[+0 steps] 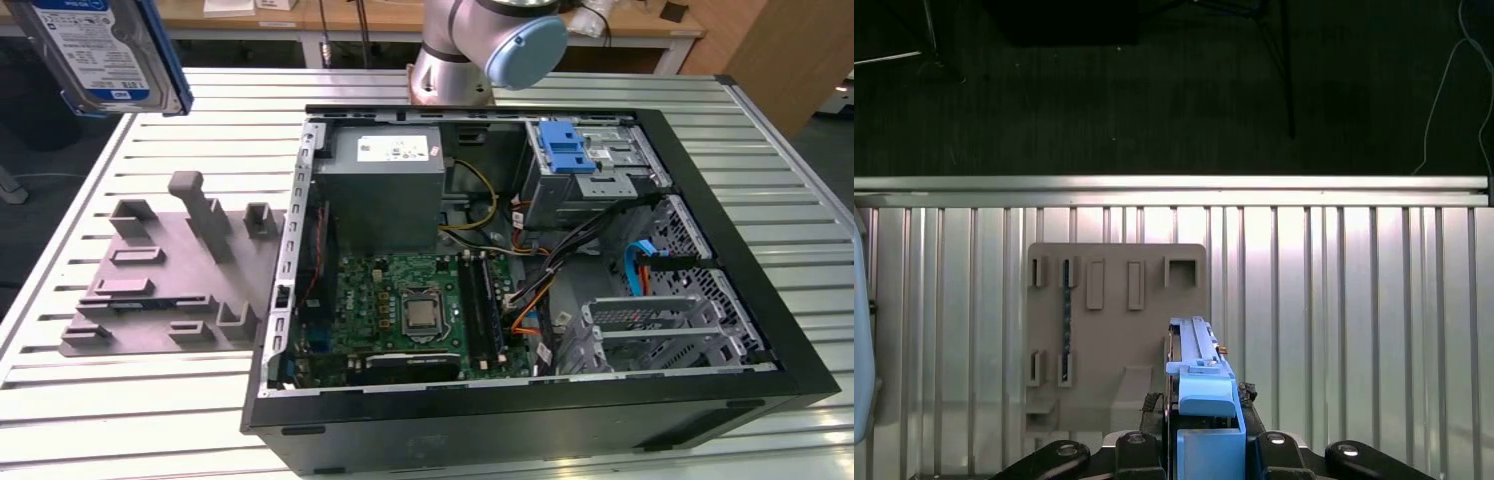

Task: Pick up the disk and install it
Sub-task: 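Pick up the disk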

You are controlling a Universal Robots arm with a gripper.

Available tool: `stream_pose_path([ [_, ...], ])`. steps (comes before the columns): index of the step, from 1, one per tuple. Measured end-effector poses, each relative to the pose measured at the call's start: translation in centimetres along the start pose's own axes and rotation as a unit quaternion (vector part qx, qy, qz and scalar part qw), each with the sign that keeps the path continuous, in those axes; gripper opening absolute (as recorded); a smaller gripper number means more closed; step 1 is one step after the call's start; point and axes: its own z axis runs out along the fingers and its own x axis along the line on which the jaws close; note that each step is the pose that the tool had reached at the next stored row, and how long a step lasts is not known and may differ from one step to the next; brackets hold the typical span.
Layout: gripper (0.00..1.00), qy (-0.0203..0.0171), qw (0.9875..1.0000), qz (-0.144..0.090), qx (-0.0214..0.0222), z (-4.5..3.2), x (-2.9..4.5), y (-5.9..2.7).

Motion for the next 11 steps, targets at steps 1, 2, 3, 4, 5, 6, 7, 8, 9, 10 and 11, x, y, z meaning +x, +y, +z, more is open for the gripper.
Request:
stream_pose_path([
  [1, 0.36, 0.0000, 1.0000, 0.000, 0.0000, 0.00, 0.00, -0.02],
  [2, 0.36, 0.0000, 1.0000, 0.000, 0.0000, 0.00, 0.00, -0.05],
  [3, 0.36, 0.0000, 1.0000, 0.000, 0.0000, 0.00, 0.00, -0.07],
  [4, 0.36, 0.0000, 1.0000, 0.000, 0.0000, -0.01, -0.01, -0.49],
  [5, 0.36, 0.0000, 1.0000, 0.000, 0.0000, -0.02, -0.01, -0.88],
  [6, 0.36, 0.0000, 1.0000, 0.000, 0.0000, -0.02, -0.01, -0.89],
  [7, 0.36, 0.0000, 1.0000, 0.000, 0.0000, -0.02, -0.01, -0.91],
  [8, 0.36, 0.0000, 1.0000, 0.000, 0.0000, -0.02, -0.01, -0.96],
  [9, 0.36, 0.0000, 1.0000, 0.000, 0.0000, -0.02, -0.01, -0.97],
  [10, 0.36, 0.0000, 1.0000, 0.000, 0.0000, -0.03, -0.02, -1.14],
  [11, 0.36, 0.0000, 1.0000, 0.000, 0.0000, -0.03, -0.02, -1.33],
])
